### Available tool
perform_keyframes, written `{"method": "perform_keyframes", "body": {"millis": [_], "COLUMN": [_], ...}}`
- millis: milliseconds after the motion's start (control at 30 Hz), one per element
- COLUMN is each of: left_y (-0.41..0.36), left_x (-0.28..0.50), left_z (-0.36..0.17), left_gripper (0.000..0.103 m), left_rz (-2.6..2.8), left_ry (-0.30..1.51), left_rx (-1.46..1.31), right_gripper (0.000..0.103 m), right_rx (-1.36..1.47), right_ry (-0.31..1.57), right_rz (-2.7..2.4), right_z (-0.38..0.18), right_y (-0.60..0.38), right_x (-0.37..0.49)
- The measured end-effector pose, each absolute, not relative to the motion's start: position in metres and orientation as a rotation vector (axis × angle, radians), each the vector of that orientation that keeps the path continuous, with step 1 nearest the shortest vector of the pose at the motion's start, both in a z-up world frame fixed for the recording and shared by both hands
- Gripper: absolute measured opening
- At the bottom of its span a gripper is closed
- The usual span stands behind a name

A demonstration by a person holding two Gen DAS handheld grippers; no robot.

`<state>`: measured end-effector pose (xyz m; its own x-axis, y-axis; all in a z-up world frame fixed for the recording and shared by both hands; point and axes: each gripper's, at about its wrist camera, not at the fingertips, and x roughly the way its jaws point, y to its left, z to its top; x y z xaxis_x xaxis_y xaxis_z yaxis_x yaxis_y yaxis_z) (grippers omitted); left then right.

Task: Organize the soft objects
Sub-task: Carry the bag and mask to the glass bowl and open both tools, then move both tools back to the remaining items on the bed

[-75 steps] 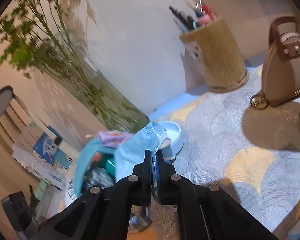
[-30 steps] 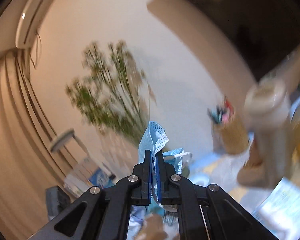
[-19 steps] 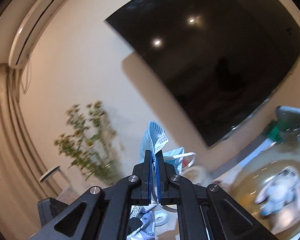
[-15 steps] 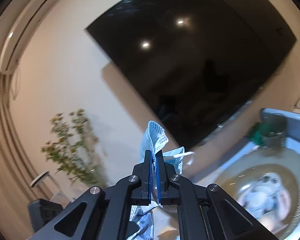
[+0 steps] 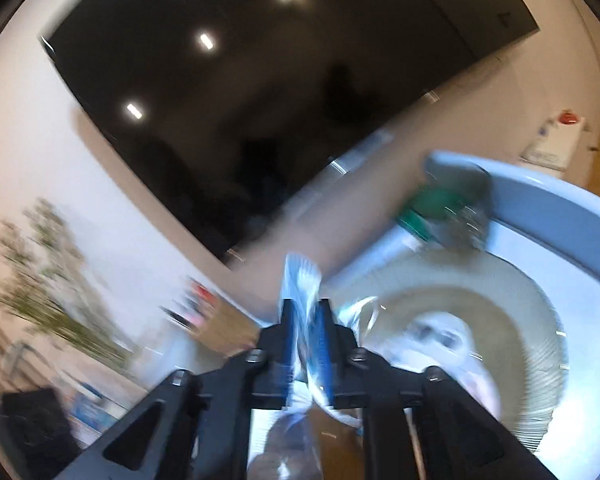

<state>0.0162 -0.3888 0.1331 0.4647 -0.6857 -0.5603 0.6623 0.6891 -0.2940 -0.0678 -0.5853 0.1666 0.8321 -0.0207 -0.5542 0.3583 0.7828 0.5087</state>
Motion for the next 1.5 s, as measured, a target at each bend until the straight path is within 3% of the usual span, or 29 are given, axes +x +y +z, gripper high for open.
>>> {"method": "perform_keyframes", "body": {"millis": [33, 67, 167, 433, 600, 767, 1100, 1500], "left_y": [-0.388, -0.388, -0.380, -0.303, -0.227, -0.137, 0.035, 0.048], "left_x": [0.015, 0.014, 0.012, 0.002, 0.012, 0.034, 0.089, 0.126], "left_z": [0.134, 0.135, 0.137, 0.156, 0.182, 0.190, 0.112, 0.001], "left_gripper": [0.086, 0.086, 0.086, 0.086, 0.087, 0.090, 0.091, 0.093], "left_rz": [-0.823, -0.819, -0.813, -0.699, -0.560, -0.387, -0.117, -0.095], "left_ry": [0.702, 0.705, 0.724, 0.668, 0.622, 0.584, 0.718, 0.913], "left_rx": [-0.028, -0.024, -0.043, -0.075, -0.045, -0.004, -0.041, -0.010], "right_gripper": [0.041, 0.060, 0.069, 0.070, 0.083, 0.090, 0.091, 0.091], "right_rx": [0.627, 0.616, 0.628, 0.557, 0.483, 0.383, 0.232, 0.047], "right_ry": [0.585, 0.596, 0.554, 0.450, 0.368, 0.382, 0.656, 0.961], "right_rz": [-0.251, -0.286, -0.322, -0.262, -0.125, 0.065, 0.260, 0.226], "right_z": [0.165, 0.164, 0.167, 0.224, 0.264, 0.268, 0.142, 0.019], "right_y": [-0.586, -0.587, -0.588, -0.536, -0.456, -0.360, -0.219, -0.179], "right_x": [-0.068, -0.070, -0.084, -0.094, -0.081, -0.051, 0.010, 0.056]}}
